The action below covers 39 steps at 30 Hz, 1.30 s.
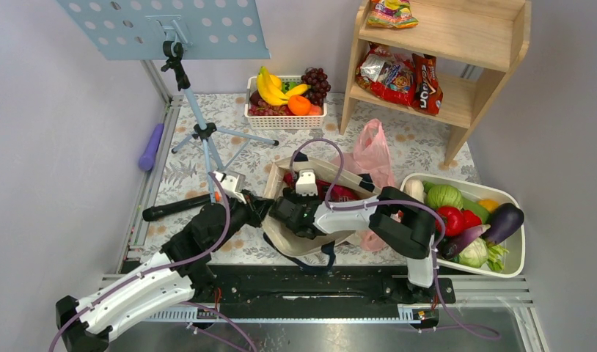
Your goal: Untie the knot of the grocery bags and take out the mixed food
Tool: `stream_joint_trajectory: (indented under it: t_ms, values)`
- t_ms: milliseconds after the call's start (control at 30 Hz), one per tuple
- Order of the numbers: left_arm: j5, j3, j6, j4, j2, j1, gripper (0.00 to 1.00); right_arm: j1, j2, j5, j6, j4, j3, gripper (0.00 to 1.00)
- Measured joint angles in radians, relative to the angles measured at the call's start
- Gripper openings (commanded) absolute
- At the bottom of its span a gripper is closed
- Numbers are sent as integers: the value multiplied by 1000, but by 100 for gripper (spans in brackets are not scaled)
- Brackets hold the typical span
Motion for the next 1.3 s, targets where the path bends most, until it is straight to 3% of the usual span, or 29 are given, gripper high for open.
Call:
stream_joint_trajectory:
  t_ms: [100, 367, 533, 700, 833, 1100, 1300]
  values:
    - [-20, 0, 7, -10, -14, 3, 0, -18, 41, -4, 58, -48, 49, 98]
    - [-58, 0, 15, -42, -47, 9, 0, -31, 84, -17, 121, -99, 114, 29]
    - [-26, 12, 8, -63, -48, -6, 0, -39, -5, -48, 115, 43, -12, 3]
    - [-23, 61, -13, -118, -19, -10, 0, -56, -169, -178, 44, 214, -196, 0]
    - [-23, 135, -24, -164, 24, -15, 0, -60, -346, -316, -45, 241, -285, 0]
    - [-62, 251, -7, -246, 81, -14, 0, -60, -745, -583, -158, 226, -297, 0]
    - [-75, 325, 37, -301, 148, 2, 0, -60, -925, -707, -195, 116, -257, 0]
